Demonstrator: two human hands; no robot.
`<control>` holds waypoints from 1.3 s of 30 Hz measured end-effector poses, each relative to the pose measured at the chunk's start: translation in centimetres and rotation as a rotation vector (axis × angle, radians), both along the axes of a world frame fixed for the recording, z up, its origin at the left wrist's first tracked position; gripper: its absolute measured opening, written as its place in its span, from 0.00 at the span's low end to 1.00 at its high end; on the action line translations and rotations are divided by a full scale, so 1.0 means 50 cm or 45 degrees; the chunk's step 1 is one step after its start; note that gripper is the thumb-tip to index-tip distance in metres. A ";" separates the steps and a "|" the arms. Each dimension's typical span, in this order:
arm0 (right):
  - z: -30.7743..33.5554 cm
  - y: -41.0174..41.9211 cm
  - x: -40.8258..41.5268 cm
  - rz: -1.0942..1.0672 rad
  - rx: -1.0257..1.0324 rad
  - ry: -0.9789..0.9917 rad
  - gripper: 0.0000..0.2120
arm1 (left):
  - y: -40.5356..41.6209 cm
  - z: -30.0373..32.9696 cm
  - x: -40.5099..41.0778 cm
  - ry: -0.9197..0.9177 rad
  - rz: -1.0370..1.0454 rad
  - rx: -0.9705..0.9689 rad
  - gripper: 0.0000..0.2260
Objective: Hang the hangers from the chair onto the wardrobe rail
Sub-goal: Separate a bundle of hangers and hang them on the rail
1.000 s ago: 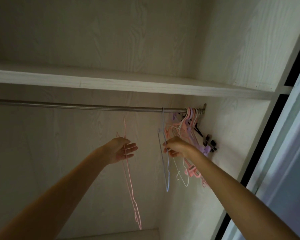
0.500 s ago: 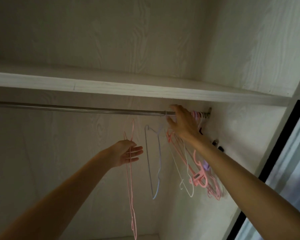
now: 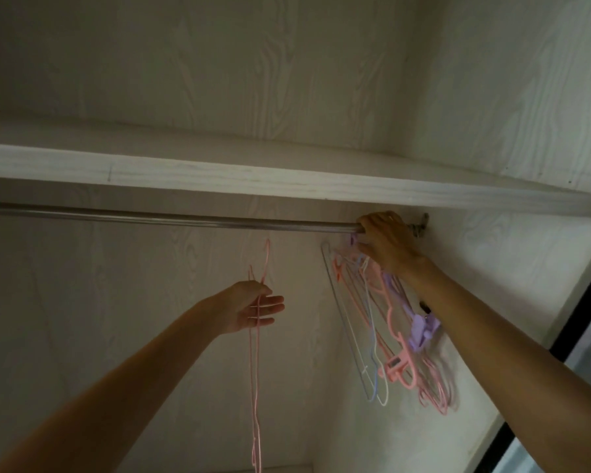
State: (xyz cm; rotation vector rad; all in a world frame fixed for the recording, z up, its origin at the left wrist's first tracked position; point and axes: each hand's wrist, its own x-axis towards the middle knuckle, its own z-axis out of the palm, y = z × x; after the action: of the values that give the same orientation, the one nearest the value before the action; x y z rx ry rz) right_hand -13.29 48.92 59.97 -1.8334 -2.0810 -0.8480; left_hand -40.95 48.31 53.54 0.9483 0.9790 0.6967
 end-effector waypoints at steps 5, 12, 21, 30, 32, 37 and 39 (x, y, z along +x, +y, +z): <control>0.004 -0.014 0.019 -0.125 -0.121 -0.021 0.26 | 0.002 -0.001 0.013 0.047 -0.055 -0.002 0.06; 0.006 -0.083 -0.060 0.071 -0.020 0.408 0.22 | -0.031 0.036 0.020 0.220 -0.213 0.119 0.05; -0.102 -0.222 -0.237 0.209 -0.923 1.101 0.07 | -0.111 0.035 0.049 0.214 -0.277 0.150 0.09; -0.078 -0.229 -0.224 0.108 -0.695 1.216 0.11 | -0.130 0.097 0.061 0.330 -0.369 0.365 0.18; -0.059 -0.222 -0.199 0.043 -0.629 1.272 0.10 | -0.119 0.116 0.053 0.660 -0.349 0.547 0.17; -0.031 -0.169 -0.150 -0.056 -0.481 1.129 0.18 | -0.064 0.133 0.034 1.348 0.385 1.381 0.14; -0.033 -0.137 -0.145 -0.117 -0.490 1.077 0.19 | -0.030 0.128 0.030 1.448 0.358 1.629 0.20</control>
State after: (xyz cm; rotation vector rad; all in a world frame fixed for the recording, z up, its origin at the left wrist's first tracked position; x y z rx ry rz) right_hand -20.56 42.08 58.33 -1.9759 -1.6528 0.3333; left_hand -39.44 46.80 59.96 2.5273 1.6809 1.0537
